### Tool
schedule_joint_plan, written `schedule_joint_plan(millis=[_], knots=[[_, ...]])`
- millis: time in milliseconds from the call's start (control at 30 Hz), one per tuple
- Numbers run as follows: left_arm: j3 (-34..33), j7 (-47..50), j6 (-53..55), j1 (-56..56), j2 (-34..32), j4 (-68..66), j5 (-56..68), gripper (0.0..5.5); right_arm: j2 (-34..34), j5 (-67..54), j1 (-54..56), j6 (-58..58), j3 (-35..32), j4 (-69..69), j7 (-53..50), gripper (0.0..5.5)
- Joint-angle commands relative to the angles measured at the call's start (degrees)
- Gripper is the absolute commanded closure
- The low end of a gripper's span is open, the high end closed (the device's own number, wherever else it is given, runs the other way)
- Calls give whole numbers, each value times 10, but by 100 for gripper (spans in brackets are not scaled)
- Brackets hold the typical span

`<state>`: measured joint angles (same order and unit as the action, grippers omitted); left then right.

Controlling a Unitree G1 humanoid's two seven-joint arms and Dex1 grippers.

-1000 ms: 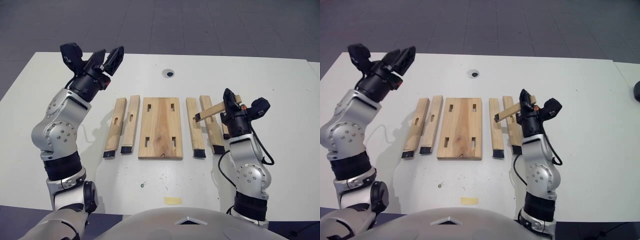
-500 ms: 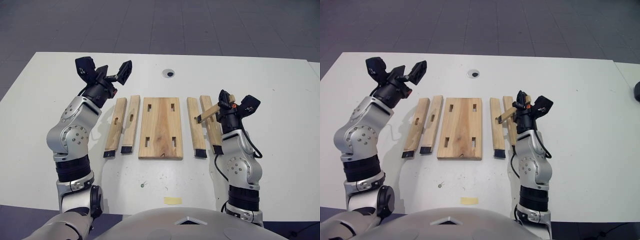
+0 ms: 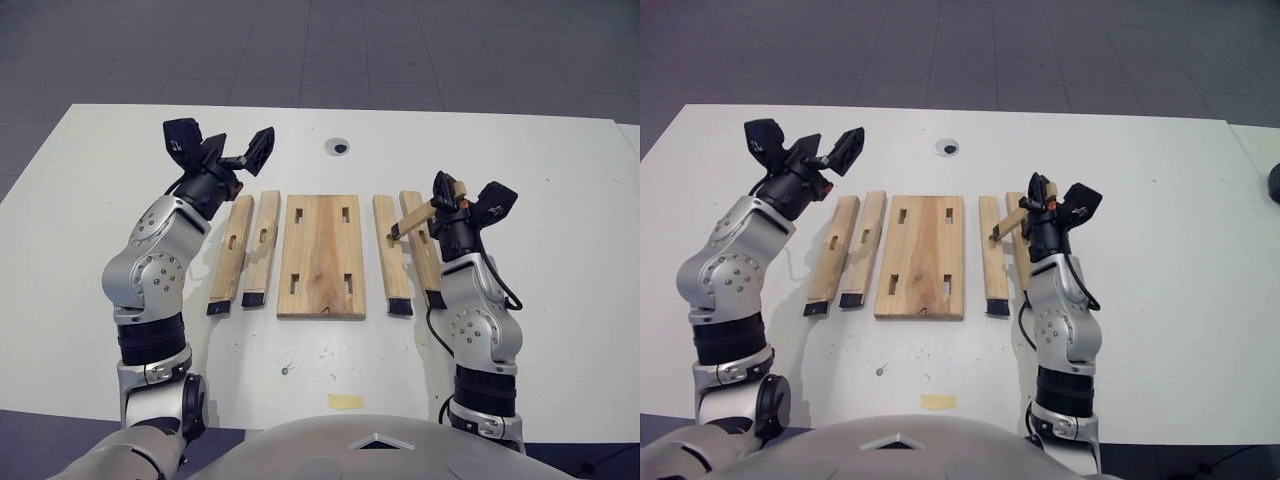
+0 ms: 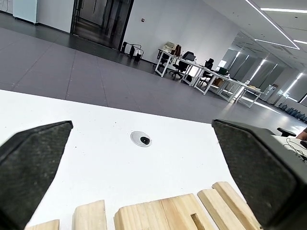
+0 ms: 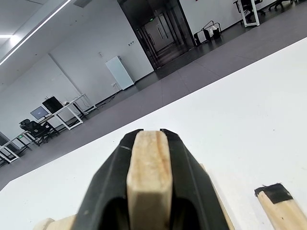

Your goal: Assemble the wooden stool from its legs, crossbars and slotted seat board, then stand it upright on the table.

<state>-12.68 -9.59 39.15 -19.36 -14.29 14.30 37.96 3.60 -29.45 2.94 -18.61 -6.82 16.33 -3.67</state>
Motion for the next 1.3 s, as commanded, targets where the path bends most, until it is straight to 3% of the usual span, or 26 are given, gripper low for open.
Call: schedule_joint_plan(millis=[33, 633, 1300], knots=[[5, -7, -1, 5, -5, -7, -11, 10, 11, -7, -8, -20, 2, 4, -5, 509], [14, -14, -2, 21, 1, 1, -17, 10, 12, -25, -14, -42, 5, 45, 0, 509], [24, -20, -10, 25, -2, -1, -39, 10, -6, 33, -23, -25, 31, -14, 15, 509]])
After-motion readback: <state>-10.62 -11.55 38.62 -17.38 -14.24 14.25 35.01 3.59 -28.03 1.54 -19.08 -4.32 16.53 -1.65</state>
